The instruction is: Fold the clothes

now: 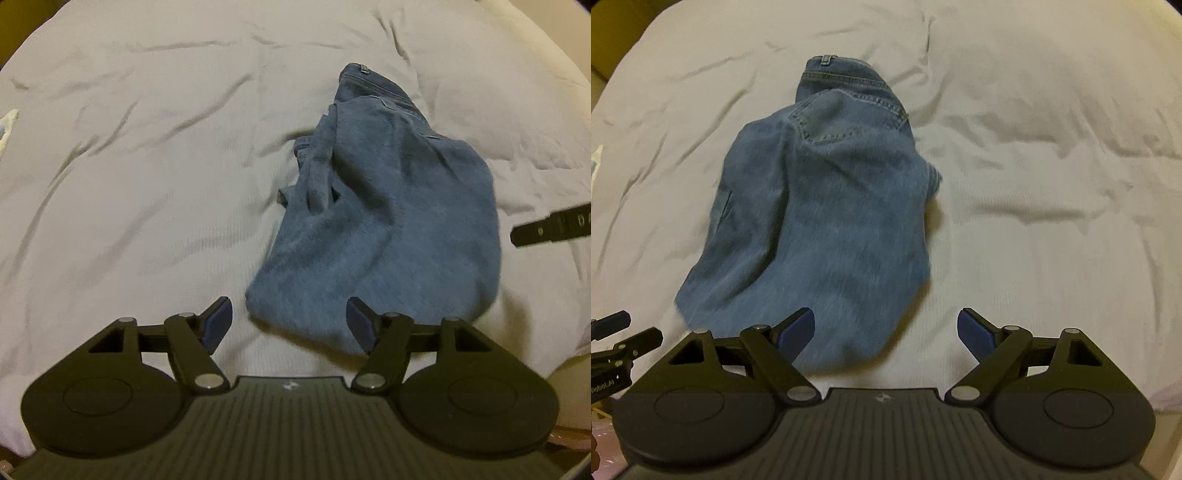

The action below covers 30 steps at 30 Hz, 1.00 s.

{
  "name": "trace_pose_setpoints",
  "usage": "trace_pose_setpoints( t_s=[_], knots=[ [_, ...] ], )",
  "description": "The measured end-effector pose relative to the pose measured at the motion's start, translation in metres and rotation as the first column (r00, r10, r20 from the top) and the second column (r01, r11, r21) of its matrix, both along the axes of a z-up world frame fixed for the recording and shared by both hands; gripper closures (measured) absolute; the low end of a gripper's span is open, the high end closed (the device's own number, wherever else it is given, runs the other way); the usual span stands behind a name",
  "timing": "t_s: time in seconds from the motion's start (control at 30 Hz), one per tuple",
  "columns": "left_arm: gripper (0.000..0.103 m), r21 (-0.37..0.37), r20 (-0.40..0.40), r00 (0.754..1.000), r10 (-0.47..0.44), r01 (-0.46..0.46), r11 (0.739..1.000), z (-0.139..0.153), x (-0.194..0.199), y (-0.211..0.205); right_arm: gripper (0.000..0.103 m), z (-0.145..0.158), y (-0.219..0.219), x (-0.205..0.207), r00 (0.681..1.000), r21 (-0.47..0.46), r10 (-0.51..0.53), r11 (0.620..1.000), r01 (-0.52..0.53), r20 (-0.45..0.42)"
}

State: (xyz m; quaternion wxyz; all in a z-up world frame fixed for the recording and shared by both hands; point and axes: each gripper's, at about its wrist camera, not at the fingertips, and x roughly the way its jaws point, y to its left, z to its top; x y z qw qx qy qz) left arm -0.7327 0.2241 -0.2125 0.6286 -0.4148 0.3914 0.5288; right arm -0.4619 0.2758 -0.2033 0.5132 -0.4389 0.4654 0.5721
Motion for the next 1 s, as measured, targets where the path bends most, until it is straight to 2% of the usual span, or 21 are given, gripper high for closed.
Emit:
trace_pose_setpoints(
  t_s=[0.2, 0.3, 0.37, 0.4, 0.43, 0.47, 0.5, 0.6, 0.7, 0.77, 0.87, 0.97, 1.0],
  knots=[
    [0.038, -0.005, -0.017, 1.000, -0.026, 0.026, 1.000, -0.024, 0.009, 0.033, 0.018, -0.019, 0.044, -0.016, 0.997, 0.041, 0.064, 0.997, -0.066, 0.049],
    [0.038, -0.025, -0.012, 0.999, -0.049, 0.049, 0.999, -0.038, 0.015, 0.047, 0.017, -0.030, 0.064, -0.021, 0.995, 0.052, 0.065, 0.996, -0.069, 0.079],
    [0.045, -0.017, -0.001, 0.997, -0.077, 0.077, 0.997, -0.036, 0.019, 0.047, 0.019, -0.042, 0.074, -0.019, 0.995, 0.050, 0.056, 0.997, -0.060, 0.087],
    [0.059, -0.009, 0.005, 0.996, -0.093, 0.093, 0.996, -0.033, 0.021, 0.045, 0.021, -0.048, 0.077, -0.016, 0.996, 0.043, 0.058, 0.997, -0.061, 0.070],
    [0.081, -0.001, 0.011, 0.994, -0.109, 0.109, 0.994, -0.030, 0.023, 0.044, 0.050, -0.055, 0.079, -0.013, 0.997, 0.034, 0.061, 0.997, -0.063, 0.047],
    [0.086, 0.006, 0.018, 0.992, -0.125, 0.125, 0.992, -0.027, 0.024, 0.042, 0.080, -0.060, 0.079, -0.010, 0.998, 0.033, 0.059, 0.998, -0.060, 0.030],
    [0.091, 0.014, 0.023, 0.990, -0.141, 0.141, 0.990, -0.025, 0.026, 0.041, 0.090, -0.062, 0.077, -0.004, 0.999, 0.039, 0.048, 0.998, -0.048, -0.013],
    [0.102, 0.038, 0.040, 0.981, -0.189, 0.188, 0.981, -0.016, 0.032, 0.037, 0.094, -0.048, 0.062, 0.011, 0.994, 0.097, 0.027, 0.995, -0.017, -0.106],
    [0.103, 0.063, 0.056, 0.970, -0.237, 0.234, 0.970, -0.008, 0.038, 0.033, 0.096, -0.025, 0.041, 0.023, 0.986, 0.152, 0.025, 0.988, 0.000, -0.164],
    [0.103, 0.073, 0.074, 0.963, -0.259, 0.254, 0.964, -0.003, 0.041, 0.029, 0.101, -0.017, 0.022, 0.039, 0.981, 0.145, -0.030, 0.988, 0.058, -0.189],
    [0.103, 0.064, 0.129, 0.959, -0.251, 0.245, 0.967, 0.005, 0.043, 0.019, 0.103, -0.033, -0.005, 0.071, 0.977, 0.047, -0.149, 0.986, 0.157, -0.153],
    [0.096, 0.047, 0.143, 0.963, -0.229, 0.225, 0.973, 0.005, 0.041, 0.014, 0.103, -0.064, -0.029, 0.104, 0.965, -0.084, -0.258, 0.964, 0.254, -0.049],
    [0.088, 0.042, 0.132, 0.968, -0.215, 0.211, 0.977, 0.004, 0.037, 0.014, 0.103, -0.065, -0.033, 0.109, 0.961, -0.088, -0.273, 0.959, 0.269, -0.045]
  ],
)
